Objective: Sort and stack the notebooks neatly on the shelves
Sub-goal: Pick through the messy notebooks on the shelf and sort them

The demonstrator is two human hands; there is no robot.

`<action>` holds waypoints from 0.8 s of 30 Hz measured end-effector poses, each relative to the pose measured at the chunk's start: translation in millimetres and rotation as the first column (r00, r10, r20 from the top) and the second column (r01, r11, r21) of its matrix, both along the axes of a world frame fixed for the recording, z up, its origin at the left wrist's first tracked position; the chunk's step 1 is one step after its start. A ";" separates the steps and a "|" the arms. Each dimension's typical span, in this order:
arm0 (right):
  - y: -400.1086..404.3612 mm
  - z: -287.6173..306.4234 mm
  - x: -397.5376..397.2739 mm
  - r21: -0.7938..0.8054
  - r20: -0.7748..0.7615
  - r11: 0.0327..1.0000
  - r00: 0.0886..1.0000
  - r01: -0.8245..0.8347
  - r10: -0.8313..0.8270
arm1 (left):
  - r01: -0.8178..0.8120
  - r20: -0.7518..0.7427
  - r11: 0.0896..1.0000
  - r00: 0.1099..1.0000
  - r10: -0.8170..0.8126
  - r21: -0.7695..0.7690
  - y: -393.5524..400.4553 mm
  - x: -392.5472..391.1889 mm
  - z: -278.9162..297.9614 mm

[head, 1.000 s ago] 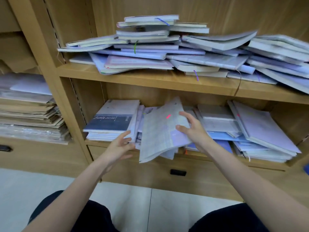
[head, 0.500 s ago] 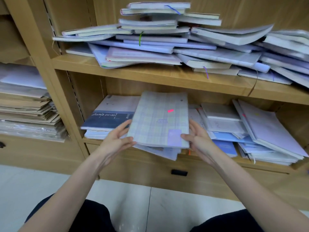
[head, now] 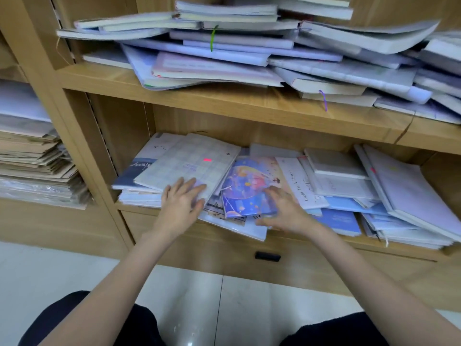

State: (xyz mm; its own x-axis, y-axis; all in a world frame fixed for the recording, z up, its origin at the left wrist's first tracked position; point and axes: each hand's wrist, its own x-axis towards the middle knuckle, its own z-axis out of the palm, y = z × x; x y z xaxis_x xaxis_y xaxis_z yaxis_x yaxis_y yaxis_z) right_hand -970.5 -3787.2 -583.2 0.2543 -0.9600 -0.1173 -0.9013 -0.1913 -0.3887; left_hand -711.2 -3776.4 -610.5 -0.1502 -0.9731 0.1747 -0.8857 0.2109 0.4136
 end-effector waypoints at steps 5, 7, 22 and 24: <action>-4.1 -30.4 -6.4 -0.318 -0.466 0.926 0.884 -0.205 0.036 | -0.047 0.408 0.982 0.913 -0.031 0.181 -11.8 -25.8 8.7; -6.0 -38.8 -4.5 -0.408 -0.502 0.884 0.865 -0.229 -0.009 | -0.089 0.472 0.976 0.881 -0.016 0.200 -12.6 -25.5 8.8; 10.9 12.2 -2.6 -0.605 -0.510 0.689 0.859 -0.400 0.051 | -0.217 0.404 0.955 0.907 0.120 0.202 -1.0 22.5 14.4; 16.1 22.4 -9.1 -0.661 -0.503 0.614 0.862 -0.432 0.066 | -0.220 0.415 0.954 0.902 0.119 0.203 -2.8 23.0 13.8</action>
